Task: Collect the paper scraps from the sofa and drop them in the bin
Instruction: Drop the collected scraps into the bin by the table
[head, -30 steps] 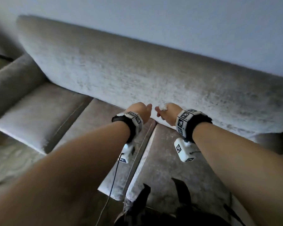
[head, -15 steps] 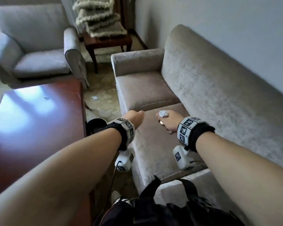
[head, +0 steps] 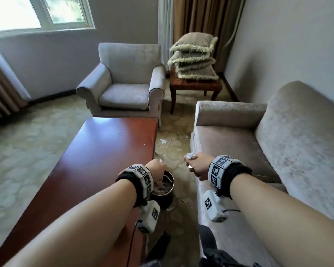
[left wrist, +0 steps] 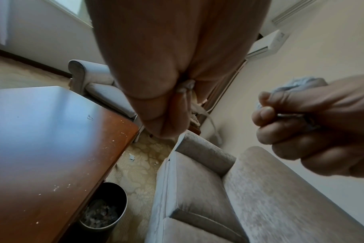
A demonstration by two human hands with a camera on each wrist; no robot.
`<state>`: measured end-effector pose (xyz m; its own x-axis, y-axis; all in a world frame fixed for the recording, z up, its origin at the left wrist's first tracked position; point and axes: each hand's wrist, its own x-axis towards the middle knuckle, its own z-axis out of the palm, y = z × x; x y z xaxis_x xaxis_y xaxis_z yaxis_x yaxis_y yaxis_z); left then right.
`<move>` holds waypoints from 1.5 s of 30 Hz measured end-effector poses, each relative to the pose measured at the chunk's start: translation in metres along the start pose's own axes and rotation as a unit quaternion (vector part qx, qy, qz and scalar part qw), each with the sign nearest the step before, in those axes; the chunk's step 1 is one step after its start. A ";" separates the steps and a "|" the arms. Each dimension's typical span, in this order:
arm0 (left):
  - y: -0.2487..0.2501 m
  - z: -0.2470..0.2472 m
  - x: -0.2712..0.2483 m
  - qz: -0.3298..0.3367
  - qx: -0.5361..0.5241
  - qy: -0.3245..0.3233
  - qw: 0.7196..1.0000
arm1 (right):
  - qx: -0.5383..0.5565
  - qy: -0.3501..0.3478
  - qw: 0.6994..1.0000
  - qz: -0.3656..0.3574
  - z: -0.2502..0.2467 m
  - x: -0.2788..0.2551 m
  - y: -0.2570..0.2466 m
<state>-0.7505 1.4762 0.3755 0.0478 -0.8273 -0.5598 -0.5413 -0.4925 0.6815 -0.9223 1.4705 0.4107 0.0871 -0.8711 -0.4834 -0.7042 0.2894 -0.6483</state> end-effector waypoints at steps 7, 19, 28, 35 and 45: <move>0.003 -0.022 0.052 -0.007 -0.021 -0.006 1.000 | -0.023 -0.036 0.999 0.006 0.005 0.056 -0.027; 0.047 -0.007 0.192 -0.052 -0.078 0.007 0.996 | -0.050 -0.123 0.991 0.005 -0.032 0.219 -0.025; 0.043 0.027 0.306 -0.125 -0.001 0.033 0.992 | -0.072 -0.188 0.979 0.017 -0.020 0.339 -0.005; -0.016 0.051 0.400 -0.180 0.028 0.014 0.983 | -0.142 -0.232 0.962 -0.003 0.050 0.438 0.028; -0.128 0.089 0.502 -0.136 0.007 0.021 0.991 | 0.013 -0.197 0.974 0.114 0.147 0.529 0.114</move>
<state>-0.7319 1.1479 -0.0342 0.2279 -0.6756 -0.7012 -0.5148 -0.6949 0.5021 -0.8533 1.1013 -0.0049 0.1979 -0.5649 -0.8011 -0.7197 0.4710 -0.5100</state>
